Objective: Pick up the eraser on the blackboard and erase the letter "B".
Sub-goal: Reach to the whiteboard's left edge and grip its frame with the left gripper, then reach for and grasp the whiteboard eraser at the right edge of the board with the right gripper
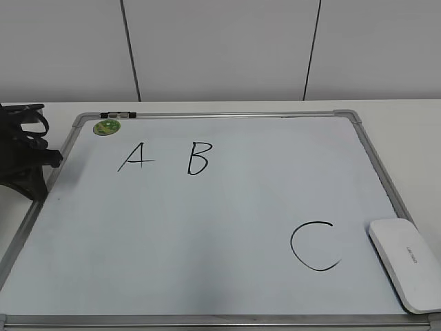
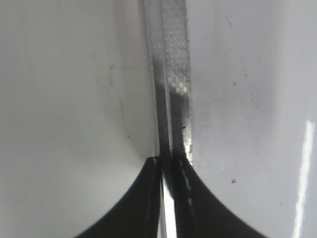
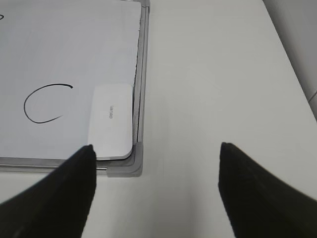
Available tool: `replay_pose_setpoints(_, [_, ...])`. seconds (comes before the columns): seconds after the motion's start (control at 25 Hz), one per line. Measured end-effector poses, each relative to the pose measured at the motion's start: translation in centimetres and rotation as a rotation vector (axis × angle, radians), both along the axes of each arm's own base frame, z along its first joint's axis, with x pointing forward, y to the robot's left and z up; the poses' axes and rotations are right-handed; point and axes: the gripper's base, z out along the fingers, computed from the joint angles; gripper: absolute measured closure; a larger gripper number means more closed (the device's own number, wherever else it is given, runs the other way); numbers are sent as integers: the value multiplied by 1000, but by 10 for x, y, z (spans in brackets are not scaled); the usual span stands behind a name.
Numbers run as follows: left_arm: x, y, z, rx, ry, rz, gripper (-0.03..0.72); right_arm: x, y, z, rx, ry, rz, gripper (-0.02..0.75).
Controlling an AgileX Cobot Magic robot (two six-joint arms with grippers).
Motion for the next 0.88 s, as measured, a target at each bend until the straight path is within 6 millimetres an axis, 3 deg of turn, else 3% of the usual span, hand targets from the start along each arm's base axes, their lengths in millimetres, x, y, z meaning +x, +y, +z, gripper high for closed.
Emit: replay_pose_setpoints(0.88, [0, 0, 1, -9, 3, 18, 677, 0, 0, 0, 2, 0, 1, 147])
